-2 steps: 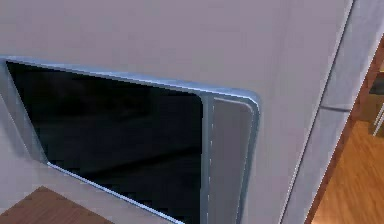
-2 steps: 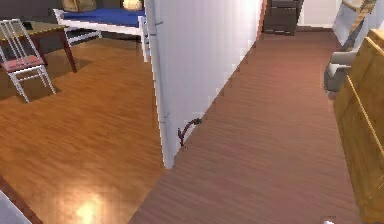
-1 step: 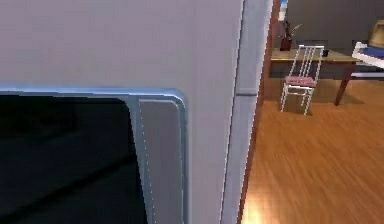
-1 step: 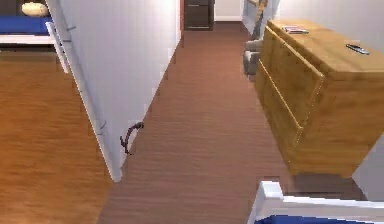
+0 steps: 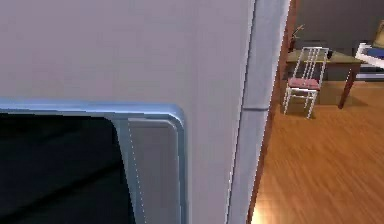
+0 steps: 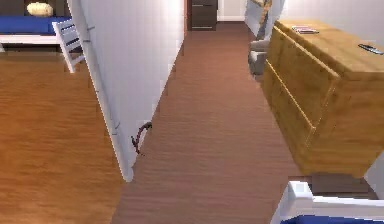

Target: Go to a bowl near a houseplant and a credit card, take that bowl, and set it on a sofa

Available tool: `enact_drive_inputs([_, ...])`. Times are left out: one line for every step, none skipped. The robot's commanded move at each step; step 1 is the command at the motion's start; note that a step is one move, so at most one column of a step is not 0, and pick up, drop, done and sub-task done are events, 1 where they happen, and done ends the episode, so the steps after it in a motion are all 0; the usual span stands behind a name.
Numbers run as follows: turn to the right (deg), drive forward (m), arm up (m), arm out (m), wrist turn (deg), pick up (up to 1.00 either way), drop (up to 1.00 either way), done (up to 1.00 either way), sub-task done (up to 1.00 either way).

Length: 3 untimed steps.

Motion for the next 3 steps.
enact_drive_inputs([45.0, 0.00, 0.00, 0.00, 0.0, 0.00, 0.00, 0.00, 0.00])
enact_drive_inputs([30.0, 0.00, 0.00, 0.00, 0.0, 0.00, 0.00, 0.00, 0.00])
enact_drive_inputs([0.0, 0.15, 0.00, 0.00, 0.0, 0.00, 0.00, 0.00, 0.00])
